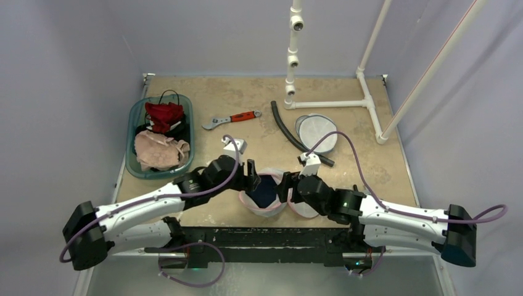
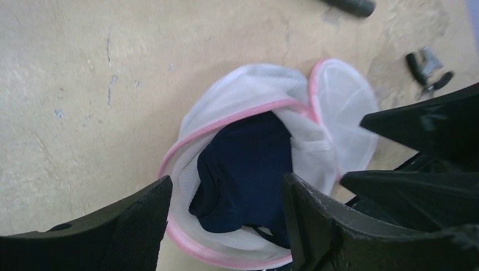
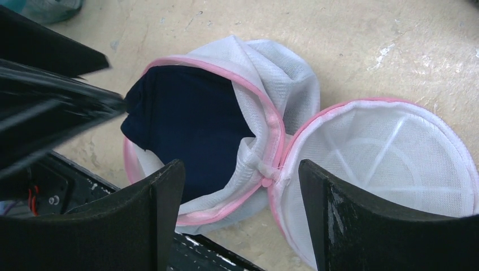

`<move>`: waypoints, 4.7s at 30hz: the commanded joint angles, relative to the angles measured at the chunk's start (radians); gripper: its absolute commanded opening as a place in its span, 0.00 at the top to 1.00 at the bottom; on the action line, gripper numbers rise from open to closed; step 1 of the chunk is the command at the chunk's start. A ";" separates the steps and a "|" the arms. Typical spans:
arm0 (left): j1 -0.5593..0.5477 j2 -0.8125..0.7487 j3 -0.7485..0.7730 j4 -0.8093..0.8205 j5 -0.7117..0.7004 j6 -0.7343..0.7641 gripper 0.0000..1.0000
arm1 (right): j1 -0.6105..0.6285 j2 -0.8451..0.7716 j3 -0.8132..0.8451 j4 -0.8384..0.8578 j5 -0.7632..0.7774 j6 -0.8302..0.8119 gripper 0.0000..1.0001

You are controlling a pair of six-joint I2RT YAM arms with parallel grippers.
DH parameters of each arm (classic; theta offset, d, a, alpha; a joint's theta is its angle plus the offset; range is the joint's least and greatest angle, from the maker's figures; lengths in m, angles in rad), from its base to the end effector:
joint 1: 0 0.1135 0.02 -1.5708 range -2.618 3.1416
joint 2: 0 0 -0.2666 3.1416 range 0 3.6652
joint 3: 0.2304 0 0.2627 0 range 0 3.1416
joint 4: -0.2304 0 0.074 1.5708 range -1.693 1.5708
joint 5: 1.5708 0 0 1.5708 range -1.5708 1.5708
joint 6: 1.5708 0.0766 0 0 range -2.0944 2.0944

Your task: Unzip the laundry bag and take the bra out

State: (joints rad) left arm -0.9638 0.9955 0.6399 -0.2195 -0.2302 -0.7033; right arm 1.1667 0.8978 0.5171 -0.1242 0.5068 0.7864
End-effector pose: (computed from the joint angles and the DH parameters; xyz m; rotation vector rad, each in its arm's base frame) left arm 0.1628 -0.2038 0.2236 0.1497 2.2139 -0.7190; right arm 0.1273 0.2032 0.2144 -0.0802 2.0800 0.7074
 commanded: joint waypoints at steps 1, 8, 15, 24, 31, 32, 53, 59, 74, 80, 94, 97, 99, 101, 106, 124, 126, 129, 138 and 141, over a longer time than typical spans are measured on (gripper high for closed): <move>-0.004 0.089 0.040 0.010 0.042 0.048 0.31 | -0.003 -0.038 -0.002 -0.009 0.019 0.021 0.23; -0.003 0.153 0.045 0.038 0.052 0.056 0.36 | -0.003 -0.058 -0.012 -0.005 0.012 0.025 0.23; -0.003 0.192 0.046 0.062 0.083 0.067 0.53 | -0.003 -0.059 -0.015 -0.004 0.020 0.036 0.23; -0.003 0.206 0.031 0.090 0.130 0.092 0.80 | -0.007 -0.039 -0.020 0.001 0.067 0.090 0.23; -0.003 0.201 0.030 0.091 0.143 0.105 1.00 | -0.169 0.048 -0.007 0.102 -0.038 0.027 0.28; -0.003 0.195 0.030 0.092 0.145 0.108 1.00 | -0.202 0.053 -0.015 0.131 -0.068 0.007 0.31; -0.004 0.112 0.032 0.078 0.191 0.142 1.00 | -0.239 0.333 0.080 0.224 -0.144 -0.119 0.68; -0.004 0.076 0.029 0.080 0.225 0.146 1.00 | -0.241 0.330 0.076 0.226 -0.104 -0.105 1.00; -0.005 -0.093 0.118 0.015 0.387 0.238 1.00 | -0.365 0.164 -0.056 0.232 -0.171 -0.025 1.00; -0.004 -0.142 0.165 0.018 0.377 0.264 1.00 | -0.366 0.118 -0.073 0.226 -0.208 -0.016 1.00; -0.003 -0.222 0.170 0.311 0.375 0.246 1.00 | -0.366 0.071 -0.136 0.306 -0.338 -0.002 1.00; -0.004 -0.213 0.168 0.363 0.357 0.242 1.00 | -0.366 0.077 -0.132 0.329 -0.345 -0.030 1.00; -0.004 -0.204 0.170 0.384 0.339 0.240 1.00 | -0.366 0.082 -0.129 0.340 -0.361 -0.043 1.00; -0.004 -0.198 0.171 0.403 0.315 0.239 1.00 | -0.367 0.080 -0.131 0.347 -0.373 -0.052 1.00; -0.005 -0.204 0.155 0.454 0.210 0.238 1.00 | -0.366 0.052 -0.157 0.363 -0.402 -0.085 1.00; -0.003 -0.226 0.022 0.465 0.091 0.183 1.00 | -0.365 -0.014 -0.188 0.287 -0.433 -0.094 0.83; -0.004 -0.216 0.002 0.432 0.130 0.176 1.00 | -0.365 -0.059 -0.176 0.248 -0.401 -0.082 0.59; -0.004 -0.226 -0.047 0.415 0.172 0.170 1.00 | -0.366 -0.148 -0.140 0.158 -0.343 -0.073 0.43; -0.003 -0.269 -0.190 0.495 0.220 0.148 1.00 | -0.366 -0.294 -0.096 0.114 -0.379 -0.073 0.31; -0.003 -0.276 -0.179 0.498 0.226 0.151 1.00 | -0.367 -0.317 -0.119 0.184 -0.447 -0.082 0.28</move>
State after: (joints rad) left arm -0.9653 0.7452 0.4511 0.1802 -0.0418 -0.5396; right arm 0.8040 0.6113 0.4000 -0.0124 0.1307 0.7208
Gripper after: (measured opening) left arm 0.015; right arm 0.701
